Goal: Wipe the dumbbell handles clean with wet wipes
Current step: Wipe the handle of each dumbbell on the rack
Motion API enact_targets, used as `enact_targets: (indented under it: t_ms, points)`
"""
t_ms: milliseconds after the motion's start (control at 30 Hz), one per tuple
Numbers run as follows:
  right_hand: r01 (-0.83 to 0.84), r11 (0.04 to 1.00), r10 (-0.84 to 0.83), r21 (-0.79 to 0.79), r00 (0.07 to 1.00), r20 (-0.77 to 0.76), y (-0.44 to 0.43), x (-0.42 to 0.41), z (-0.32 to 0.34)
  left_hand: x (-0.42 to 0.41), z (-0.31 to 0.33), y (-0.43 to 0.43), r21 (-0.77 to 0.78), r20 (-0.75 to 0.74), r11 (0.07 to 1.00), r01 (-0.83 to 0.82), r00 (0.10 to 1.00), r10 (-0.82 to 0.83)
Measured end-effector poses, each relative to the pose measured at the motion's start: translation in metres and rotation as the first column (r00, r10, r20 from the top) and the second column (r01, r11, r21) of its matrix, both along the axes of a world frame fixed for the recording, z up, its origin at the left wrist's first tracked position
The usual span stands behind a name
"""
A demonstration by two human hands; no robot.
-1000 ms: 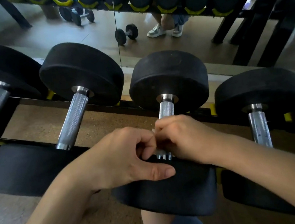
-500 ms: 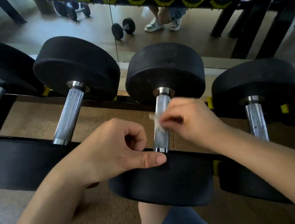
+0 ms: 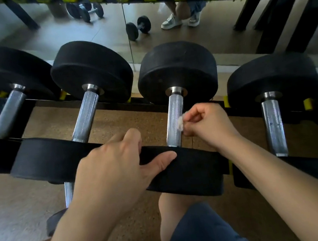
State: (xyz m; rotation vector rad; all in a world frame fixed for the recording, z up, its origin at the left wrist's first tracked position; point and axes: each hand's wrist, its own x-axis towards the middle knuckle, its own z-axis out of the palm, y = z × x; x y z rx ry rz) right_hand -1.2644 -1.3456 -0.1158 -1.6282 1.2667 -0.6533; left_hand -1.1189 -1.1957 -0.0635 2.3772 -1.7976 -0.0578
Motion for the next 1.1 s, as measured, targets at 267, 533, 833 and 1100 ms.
enact_targets:
  t_ms: [267, 533, 833, 1100]
  points:
    - [-0.041, 0.997, 0.043, 0.069, 0.999, -0.018, -0.004, 0.000, 0.007, 0.004, -0.018, 0.001, -0.249, -0.137, 0.960, 0.128, 0.977, -0.165]
    - [0.134, 0.991, -0.134, 0.006, 0.988, 0.080, -0.019, 0.012, -0.012, 0.004, -0.022, -0.002, -0.317, -0.175, 0.939, 0.134, 0.965, -0.197]
    - [-0.113, 0.993, 0.101, -0.042, 0.972, -0.213, -0.003, -0.003, -0.005, -0.008, -0.023, -0.019, -0.350, -0.218, 0.936, 0.026, 0.970, -0.108]
    - [-0.486, 0.862, 0.373, -0.146, 0.802, -0.466, -0.001, 0.001, 0.019, -0.010, -0.028, -0.031, -0.322, -0.287, 0.947, 0.001, 0.953, -0.099]
